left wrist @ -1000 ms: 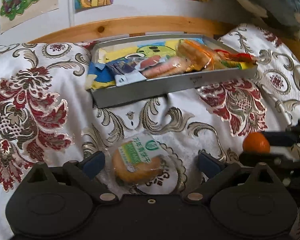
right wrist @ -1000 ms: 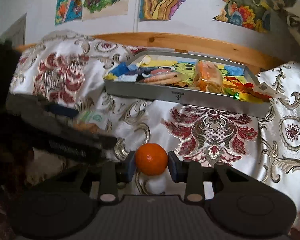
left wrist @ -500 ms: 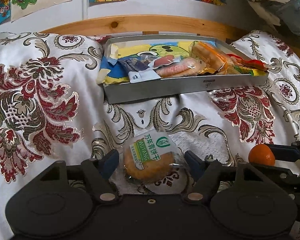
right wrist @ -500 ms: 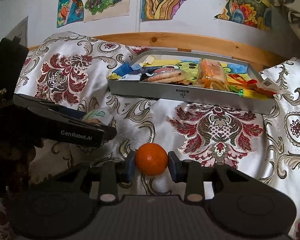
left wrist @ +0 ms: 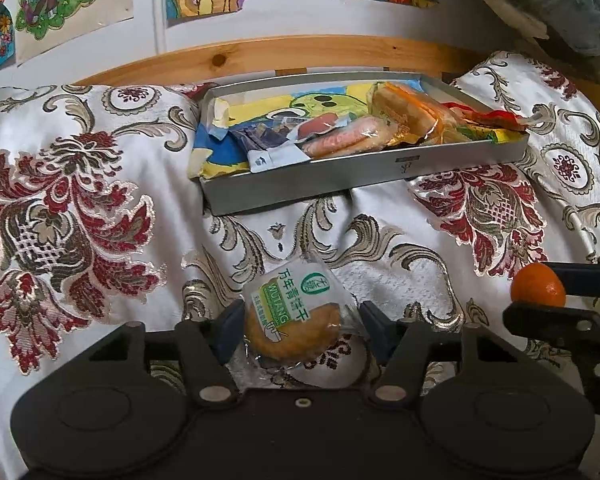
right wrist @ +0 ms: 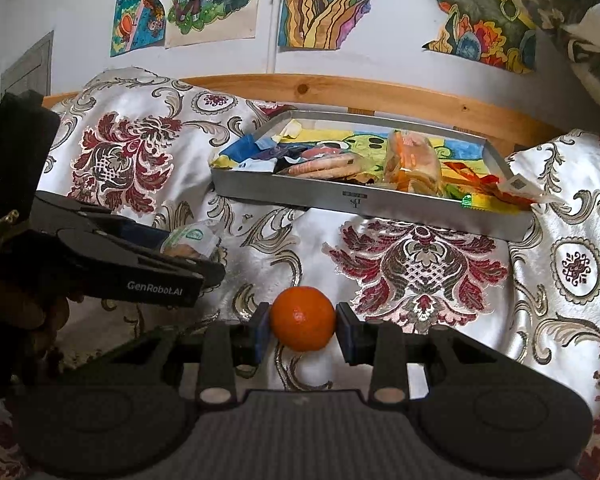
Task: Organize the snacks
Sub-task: 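Carry the tangerine in the right tool and biscuit in the left tool to the tray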
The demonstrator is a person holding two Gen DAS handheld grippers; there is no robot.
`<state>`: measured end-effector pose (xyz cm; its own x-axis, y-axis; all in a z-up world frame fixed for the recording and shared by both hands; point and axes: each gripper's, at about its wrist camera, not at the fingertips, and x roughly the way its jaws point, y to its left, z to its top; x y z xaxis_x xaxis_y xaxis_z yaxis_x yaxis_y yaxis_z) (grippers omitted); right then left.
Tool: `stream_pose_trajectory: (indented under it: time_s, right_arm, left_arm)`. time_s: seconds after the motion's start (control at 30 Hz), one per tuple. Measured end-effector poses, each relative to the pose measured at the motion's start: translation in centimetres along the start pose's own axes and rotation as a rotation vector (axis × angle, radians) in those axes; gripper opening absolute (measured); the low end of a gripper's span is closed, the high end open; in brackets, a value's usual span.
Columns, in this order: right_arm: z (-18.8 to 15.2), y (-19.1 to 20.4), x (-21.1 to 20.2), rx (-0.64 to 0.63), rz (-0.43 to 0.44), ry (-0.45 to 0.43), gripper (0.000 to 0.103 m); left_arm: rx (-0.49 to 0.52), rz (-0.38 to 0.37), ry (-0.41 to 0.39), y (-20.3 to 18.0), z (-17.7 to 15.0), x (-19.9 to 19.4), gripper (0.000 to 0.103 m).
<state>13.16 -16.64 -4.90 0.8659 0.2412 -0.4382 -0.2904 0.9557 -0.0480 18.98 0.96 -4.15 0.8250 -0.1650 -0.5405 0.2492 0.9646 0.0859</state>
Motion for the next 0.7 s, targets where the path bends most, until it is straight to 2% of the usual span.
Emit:
stream_pose_trajectory:
  time_s: [0.23, 0.33, 0.5, 0.6, 0.63, 0.7]
  right_arm:
    - [0.2, 0.1, -0.6, -0.004, -0.001, -0.002, 0.039]
    - [0.2, 0.2, -0.6, -0.008, 0.000, -0.005, 0.039]
    - [0.1, 0.2, -0.5, -0.009, 0.004, -0.005, 0.039]
    - [0.1, 0.2, -0.2, -0.010, 0.005, -0.001, 0.039]
    - [0.2, 0.3, -0.1, -0.015, 0.007, -0.001, 0.039]
    - [0.7, 0.6, 0.3, -0.033, 0.008, -0.011, 0.039]
  left_arm:
    - [-0.078, 0.045, 0.011, 1.4, 0.4, -0.1, 0.059]
    - [-0.117, 0.050, 0.030, 2.1, 0.3, 0.2, 0.062]
    - [-0.104, 0.042, 0.055, 2.3, 0.1, 1.0, 0.067]
    - [-0.128, 0.024, 0.053, 2.6, 0.1, 0.9, 0.064]
    - [-0.136, 0.017, 0.046, 2.6, 0.1, 0.8, 0.059]
    - [-0.129, 0.005, 0.032, 2.2, 0.2, 0.4, 0.058]
